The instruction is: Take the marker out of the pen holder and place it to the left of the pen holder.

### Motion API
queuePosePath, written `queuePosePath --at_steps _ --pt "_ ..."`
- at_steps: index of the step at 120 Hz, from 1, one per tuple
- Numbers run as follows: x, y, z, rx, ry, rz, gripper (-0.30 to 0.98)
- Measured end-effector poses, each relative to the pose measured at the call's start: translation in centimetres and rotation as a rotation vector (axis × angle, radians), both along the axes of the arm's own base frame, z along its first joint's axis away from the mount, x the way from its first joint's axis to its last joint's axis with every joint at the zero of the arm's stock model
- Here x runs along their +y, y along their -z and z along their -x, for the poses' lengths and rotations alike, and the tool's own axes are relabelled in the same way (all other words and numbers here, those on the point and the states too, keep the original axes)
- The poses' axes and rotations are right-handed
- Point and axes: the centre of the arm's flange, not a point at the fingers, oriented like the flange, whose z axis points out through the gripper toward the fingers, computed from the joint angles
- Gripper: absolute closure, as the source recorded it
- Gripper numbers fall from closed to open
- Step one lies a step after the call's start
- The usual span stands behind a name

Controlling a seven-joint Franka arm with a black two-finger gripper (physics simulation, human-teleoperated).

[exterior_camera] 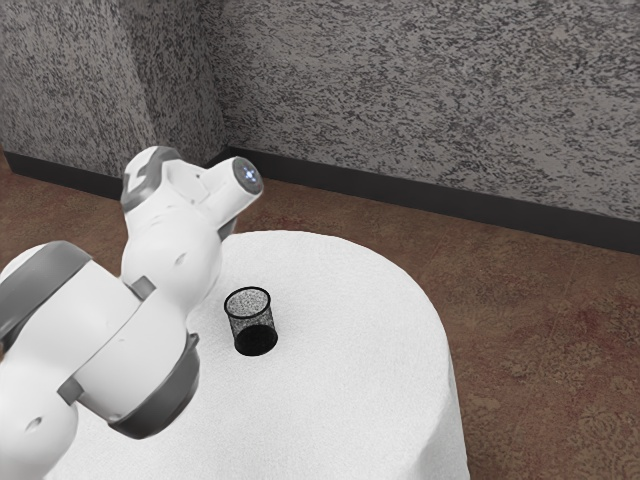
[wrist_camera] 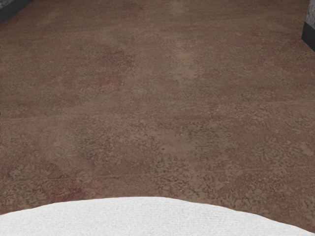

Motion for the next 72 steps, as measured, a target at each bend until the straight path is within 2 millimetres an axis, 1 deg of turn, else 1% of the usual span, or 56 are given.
queuePosePath --at_steps 22,48,54,56,60,64,67,69,71,72 --pt "0.0 0.0 0.0 0.008 0.000 0.001 0.06" --pt "-0.2 0.0 0.0 0.013 0.004 0.004 0.02" --pt "-0.3 -0.4 -0.1 0.006 0.007 0.016 0.02" --pt "-0.5 -1.0 -0.1 -0.005 0.011 0.034 0.02" --pt "-2.6 -3.6 -0.3 -0.048 0.040 0.111 0.01" --pt "-7.2 -8.8 0.0 -0.118 0.101 0.271 0.01" --pt "-11.0 -13.9 1.0 -0.173 0.167 0.430 0.01" --pt "-12.8 -17.2 2.0 -0.199 0.206 0.534 0.01" --pt "-13.8 -20.1 2.9 -0.214 0.238 0.628 0.01" --pt "-14.2 -21.2 3.3 -0.217 0.250 0.666 0.01"
